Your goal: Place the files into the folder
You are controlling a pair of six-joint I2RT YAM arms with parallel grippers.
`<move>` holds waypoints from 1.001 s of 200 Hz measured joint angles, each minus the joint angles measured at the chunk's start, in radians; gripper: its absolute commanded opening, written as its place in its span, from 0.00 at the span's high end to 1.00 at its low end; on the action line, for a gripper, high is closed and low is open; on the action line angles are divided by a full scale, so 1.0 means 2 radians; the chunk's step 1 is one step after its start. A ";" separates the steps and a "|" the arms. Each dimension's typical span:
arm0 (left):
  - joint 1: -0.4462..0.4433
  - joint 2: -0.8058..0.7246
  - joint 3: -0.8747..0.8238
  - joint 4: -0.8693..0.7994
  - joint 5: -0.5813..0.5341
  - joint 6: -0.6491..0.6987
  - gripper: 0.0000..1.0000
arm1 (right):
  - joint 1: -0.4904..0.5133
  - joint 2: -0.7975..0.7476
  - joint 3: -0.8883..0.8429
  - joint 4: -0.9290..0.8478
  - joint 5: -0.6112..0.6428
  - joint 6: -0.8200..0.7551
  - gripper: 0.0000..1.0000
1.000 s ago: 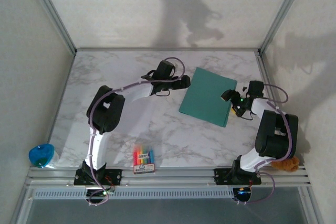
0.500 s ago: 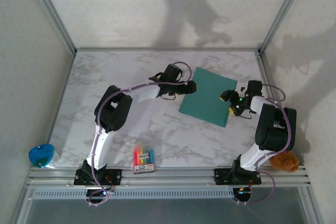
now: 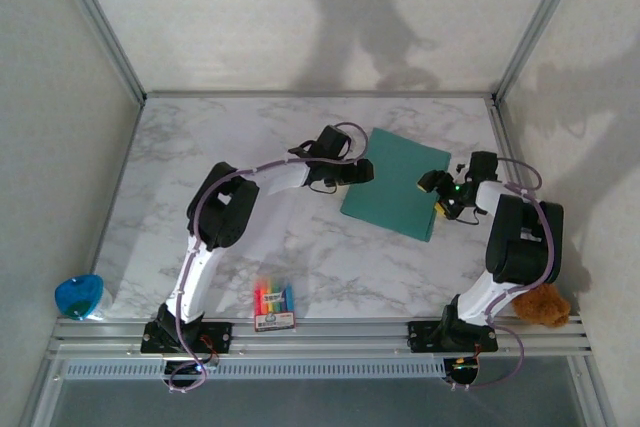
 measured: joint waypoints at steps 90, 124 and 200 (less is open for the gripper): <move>0.000 0.005 0.003 -0.005 0.009 -0.004 0.31 | 0.005 0.009 0.006 0.000 -0.033 -0.003 0.24; 0.003 0.005 0.003 -0.010 0.009 -0.004 0.31 | 0.004 0.007 0.006 0.001 -0.051 0.001 0.26; 0.007 0.002 -0.015 0.010 0.028 -0.013 0.30 | 0.003 -0.050 0.006 0.012 -0.105 0.016 0.28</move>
